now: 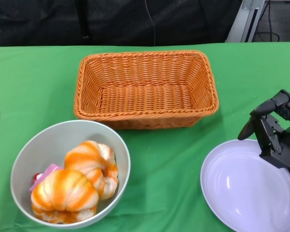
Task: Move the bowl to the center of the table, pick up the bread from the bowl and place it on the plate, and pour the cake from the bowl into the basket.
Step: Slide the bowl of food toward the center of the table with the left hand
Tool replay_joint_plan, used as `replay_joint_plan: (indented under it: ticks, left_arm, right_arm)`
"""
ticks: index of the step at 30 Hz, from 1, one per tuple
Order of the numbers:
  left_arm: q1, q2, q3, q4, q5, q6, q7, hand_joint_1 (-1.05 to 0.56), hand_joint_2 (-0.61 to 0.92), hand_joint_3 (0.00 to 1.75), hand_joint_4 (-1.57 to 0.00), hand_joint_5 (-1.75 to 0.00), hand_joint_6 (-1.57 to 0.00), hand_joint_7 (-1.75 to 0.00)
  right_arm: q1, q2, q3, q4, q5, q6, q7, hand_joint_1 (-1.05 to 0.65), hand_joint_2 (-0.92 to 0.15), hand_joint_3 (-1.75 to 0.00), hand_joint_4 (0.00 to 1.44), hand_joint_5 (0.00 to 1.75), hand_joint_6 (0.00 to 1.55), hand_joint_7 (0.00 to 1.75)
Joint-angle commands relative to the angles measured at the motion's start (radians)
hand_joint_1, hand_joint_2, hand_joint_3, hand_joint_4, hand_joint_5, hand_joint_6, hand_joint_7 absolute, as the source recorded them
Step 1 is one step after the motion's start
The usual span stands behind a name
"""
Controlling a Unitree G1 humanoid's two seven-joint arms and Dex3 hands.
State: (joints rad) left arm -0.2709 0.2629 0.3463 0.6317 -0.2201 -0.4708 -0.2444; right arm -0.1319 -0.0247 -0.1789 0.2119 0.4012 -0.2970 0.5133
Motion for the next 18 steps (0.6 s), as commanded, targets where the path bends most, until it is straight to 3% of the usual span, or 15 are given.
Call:
replay_joint_plan:
  ticks: [1,8,18]
  left_arm:
    - [-0.022,0.001,0.012,0.048,-0.038,0.033,-0.016,-0.81,0.92,0.56,-0.29,-0.01,-0.29,0.0]
    - [-0.047,-0.006,0.007,0.1,-0.038,0.064,0.009,-0.79,0.92,0.56,-0.31,-0.01,-0.29,0.0]
    - [-0.041,0.027,-0.043,0.063,-0.001,0.267,-0.003,-0.79,0.92,0.62,-0.22,0.0,-0.21,0.0]
  right_arm:
    - [0.003,-0.016,-0.008,-0.007,0.01,-0.004,0.002,-0.09,-0.76,-0.83,0.78,1.68,0.66,1.43]
    - [0.0,-0.015,-0.009,0.001,0.008,-0.015,0.007,-0.08,-0.77,-0.83,0.78,1.69,0.66,1.44]
    - [0.001,-0.012,-0.008,-0.003,0.003,-0.014,-0.002,-0.08,-0.76,-0.85,0.79,1.68,0.67,1.43]
